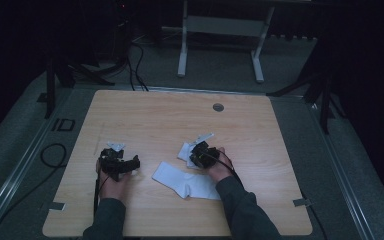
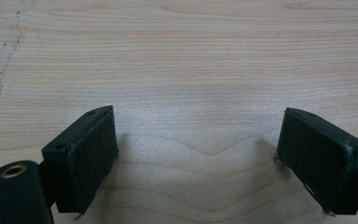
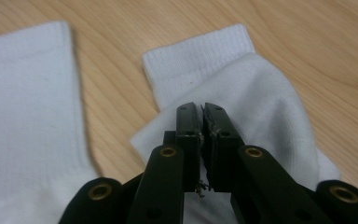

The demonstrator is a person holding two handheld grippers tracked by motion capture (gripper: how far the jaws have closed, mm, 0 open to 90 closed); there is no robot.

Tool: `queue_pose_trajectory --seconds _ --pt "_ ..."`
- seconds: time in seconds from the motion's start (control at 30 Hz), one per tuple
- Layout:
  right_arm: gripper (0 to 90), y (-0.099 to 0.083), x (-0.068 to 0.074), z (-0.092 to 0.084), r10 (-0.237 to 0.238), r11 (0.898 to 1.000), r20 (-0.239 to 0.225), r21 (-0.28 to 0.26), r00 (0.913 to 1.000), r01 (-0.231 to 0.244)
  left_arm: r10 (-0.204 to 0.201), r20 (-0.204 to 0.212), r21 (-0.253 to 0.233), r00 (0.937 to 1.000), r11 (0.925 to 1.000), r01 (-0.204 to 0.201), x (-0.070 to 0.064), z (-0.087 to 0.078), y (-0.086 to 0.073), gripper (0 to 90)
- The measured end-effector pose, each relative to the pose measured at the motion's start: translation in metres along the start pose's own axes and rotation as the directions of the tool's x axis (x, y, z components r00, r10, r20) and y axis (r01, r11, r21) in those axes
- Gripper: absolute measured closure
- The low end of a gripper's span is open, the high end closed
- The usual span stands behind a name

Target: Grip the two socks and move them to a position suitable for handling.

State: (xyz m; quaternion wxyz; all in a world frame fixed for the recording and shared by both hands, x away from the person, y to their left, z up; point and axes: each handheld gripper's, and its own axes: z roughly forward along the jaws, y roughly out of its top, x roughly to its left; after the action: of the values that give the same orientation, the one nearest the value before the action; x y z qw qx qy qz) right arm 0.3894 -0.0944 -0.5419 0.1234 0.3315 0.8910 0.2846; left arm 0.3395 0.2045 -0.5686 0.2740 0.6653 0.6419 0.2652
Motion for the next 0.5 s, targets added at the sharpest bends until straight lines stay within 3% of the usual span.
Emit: queue_pose_trajectory --seconds 0.17,0.3,0.5 --pt "81.9 0.007 0.005 -0.004 -0.003 1.0 -0.045 -0.009 0.999 0.003 -0.001 0.0 0.0 1.0 1.0 0.001 0.0 0.0 0.0 11.9" --pt "79.5 0.012 -0.011 -0.024 0.046 0.996 -0.039 -0.072 0.9982 -0.049 -0.001 0.0 0.0 1.0 1.0 0.001 0.0 0.0 0.0 11.9" --pt "72.1 0.01 -0.035 -0.038 0.121 0.99 -0.021 -0.075 0.9924 -0.123 0.0 0.0 0.001 1.0 1.0 0.0 0.0 0.0 0.0 11.9"
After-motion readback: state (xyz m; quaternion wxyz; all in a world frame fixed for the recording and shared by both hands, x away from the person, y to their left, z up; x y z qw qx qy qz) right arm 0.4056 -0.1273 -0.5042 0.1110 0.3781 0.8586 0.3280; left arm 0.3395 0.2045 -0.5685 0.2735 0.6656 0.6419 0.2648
